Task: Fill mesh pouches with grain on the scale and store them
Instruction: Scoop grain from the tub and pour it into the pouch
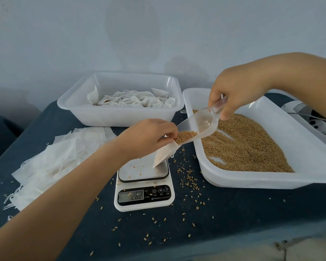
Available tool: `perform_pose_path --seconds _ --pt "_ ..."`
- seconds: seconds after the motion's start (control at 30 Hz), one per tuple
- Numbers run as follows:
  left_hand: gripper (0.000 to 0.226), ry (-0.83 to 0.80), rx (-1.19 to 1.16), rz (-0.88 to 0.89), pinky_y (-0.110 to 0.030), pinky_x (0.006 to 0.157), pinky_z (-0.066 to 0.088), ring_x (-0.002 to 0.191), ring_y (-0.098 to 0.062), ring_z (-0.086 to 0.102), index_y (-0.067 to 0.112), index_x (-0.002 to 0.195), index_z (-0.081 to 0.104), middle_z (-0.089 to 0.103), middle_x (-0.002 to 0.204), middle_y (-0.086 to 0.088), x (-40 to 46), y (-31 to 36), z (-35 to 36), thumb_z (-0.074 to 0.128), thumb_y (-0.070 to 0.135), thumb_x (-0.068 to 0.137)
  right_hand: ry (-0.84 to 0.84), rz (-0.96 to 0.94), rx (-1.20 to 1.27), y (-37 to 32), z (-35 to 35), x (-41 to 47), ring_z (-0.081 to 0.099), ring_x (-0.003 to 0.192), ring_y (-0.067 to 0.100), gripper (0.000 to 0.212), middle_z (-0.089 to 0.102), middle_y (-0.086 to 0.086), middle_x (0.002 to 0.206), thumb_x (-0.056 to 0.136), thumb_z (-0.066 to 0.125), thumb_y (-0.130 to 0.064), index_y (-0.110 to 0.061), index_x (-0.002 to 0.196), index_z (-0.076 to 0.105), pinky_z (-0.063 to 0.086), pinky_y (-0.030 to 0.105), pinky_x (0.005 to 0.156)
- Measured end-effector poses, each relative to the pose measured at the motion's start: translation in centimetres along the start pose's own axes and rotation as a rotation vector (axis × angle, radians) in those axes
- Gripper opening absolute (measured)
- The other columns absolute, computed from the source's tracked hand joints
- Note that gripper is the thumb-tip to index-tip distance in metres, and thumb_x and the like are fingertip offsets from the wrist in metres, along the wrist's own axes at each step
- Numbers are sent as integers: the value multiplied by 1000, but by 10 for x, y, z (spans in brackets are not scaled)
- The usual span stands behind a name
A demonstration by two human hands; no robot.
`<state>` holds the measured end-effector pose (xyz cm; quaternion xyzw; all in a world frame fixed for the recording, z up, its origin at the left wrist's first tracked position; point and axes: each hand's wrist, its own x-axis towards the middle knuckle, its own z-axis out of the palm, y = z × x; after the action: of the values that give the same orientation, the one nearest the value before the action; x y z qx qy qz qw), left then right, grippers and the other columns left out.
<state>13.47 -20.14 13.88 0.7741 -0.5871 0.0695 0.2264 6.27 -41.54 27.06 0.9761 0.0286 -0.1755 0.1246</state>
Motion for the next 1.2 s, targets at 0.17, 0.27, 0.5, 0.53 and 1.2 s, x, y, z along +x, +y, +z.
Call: perform_pose_path --seconds 0.17,0.27,0.5,0.53,1.2 --pt "4 -2 1 7 -30 66 44 72 -13 50 13 90 63 63 85 1 0 1 -1 60 17 90 2 4 11 1 -1 -1 50 79 -4 36 53 -28 85 79 74 -35 -26 113 66 32 9 64" --pt "4 6 -1 9 -27 66 41 71 -10 47 13 90 63 62 84 2 0 2 -1 60 16 90 14 -2 14 2 0 0 49 76 -6 34 51 -29 80 79 74 -34 -26 111 67 31 9 63" --pt "5 18 5 8 -27 66 42 72 -14 50 11 90 63 62 83 1 -1 1 -1 60 15 90 50 -13 87 6 12 -1 52 87 0 36 58 -23 94 79 73 -36 -30 113 65 33 6 65" --pt "5 29 2 9 -28 66 43 72 -14 51 11 89 64 62 83 0 -2 1 0 60 14 89 61 -13 107 8 16 -2 53 91 2 37 59 -22 97 79 73 -36 -29 114 65 33 6 68" --pt "4 196 -147 -106 -29 72 49 76 -13 62 12 84 63 66 82 4 -1 -3 1 66 10 85 231 -9 805 44 111 -13 58 99 -13 36 65 -31 105 72 78 -29 -43 103 68 38 13 88"
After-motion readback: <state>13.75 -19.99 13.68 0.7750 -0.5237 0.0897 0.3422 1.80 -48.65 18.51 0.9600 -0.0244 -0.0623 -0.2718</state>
